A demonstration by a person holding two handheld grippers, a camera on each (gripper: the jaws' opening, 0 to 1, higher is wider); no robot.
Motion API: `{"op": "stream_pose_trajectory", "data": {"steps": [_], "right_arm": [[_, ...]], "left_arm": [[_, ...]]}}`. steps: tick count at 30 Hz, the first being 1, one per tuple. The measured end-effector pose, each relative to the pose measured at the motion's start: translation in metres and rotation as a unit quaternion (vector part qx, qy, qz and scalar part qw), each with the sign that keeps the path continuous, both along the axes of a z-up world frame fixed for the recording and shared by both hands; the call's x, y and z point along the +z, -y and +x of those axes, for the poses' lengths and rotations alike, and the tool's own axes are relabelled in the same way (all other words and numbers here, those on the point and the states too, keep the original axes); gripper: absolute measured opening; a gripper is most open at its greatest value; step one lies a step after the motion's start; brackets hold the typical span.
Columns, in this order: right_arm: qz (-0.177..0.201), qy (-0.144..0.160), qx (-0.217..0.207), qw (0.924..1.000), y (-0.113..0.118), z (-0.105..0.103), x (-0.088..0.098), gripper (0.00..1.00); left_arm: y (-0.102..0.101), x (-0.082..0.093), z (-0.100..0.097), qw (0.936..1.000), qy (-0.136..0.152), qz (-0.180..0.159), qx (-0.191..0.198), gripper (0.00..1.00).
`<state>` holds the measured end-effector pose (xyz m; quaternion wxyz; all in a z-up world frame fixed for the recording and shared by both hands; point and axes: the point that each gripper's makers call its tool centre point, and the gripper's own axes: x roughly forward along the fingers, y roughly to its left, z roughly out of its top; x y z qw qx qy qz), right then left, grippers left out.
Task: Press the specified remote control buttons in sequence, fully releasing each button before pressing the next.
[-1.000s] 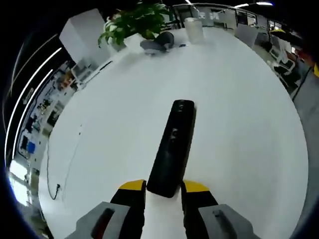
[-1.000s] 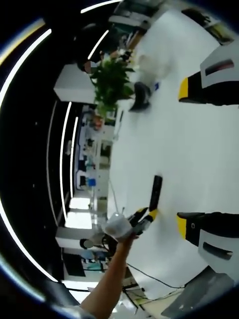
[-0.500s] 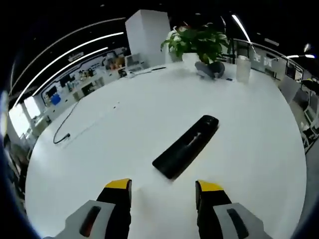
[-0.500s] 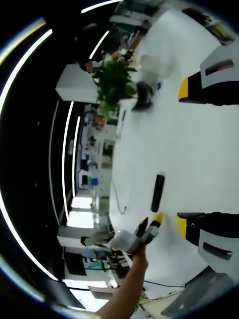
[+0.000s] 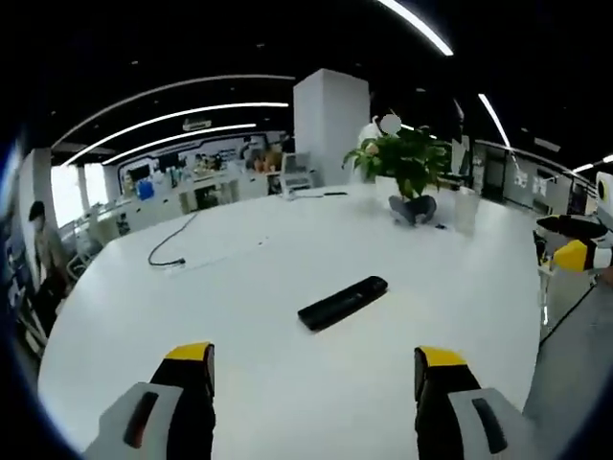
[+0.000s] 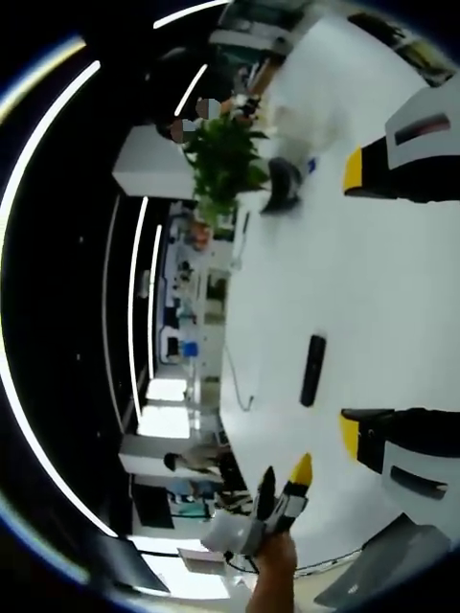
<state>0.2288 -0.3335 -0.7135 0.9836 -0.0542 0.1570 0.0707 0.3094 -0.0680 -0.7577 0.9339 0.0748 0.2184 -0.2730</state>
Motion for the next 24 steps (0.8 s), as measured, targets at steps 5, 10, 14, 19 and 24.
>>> {"op": "stream_pose_trajectory", "data": {"steps": [5, 10, 14, 19, 24], "right_arm": [[0.002, 0.002, -0.006, 1.0000, 0.003, 0.001, 0.001, 0.90], [0.001, 0.005, 0.003, 1.0000, -0.001, 0.001, 0.002, 0.91], [-0.007, 0.000, 0.007, 0.9999, -0.002, 0.002, 0.000, 0.92], [-0.029, 0.001, 0.006, 0.9996, -0.003, 0.002, -0.001, 0.94], [-0.032, 0.002, 0.000, 0.9995, 0.000, 0.003, -0.001, 0.95]], "left_arm": [[-0.008, 0.023, -0.032, 0.9981, 0.037, -0.025, 0.042, 0.96], [-0.021, 0.032, -0.057, 0.9933, 0.085, 0.040, 0.067, 0.97], [-0.025, 0.037, -0.069, 0.9912, 0.098, 0.034, 0.083, 0.99], [-0.029, 0.031, -0.079, 0.9901, 0.096, 0.021, 0.099, 1.00], [-0.033, 0.048, -0.078, 0.9822, 0.144, 0.026, 0.117, 1.00]]}}
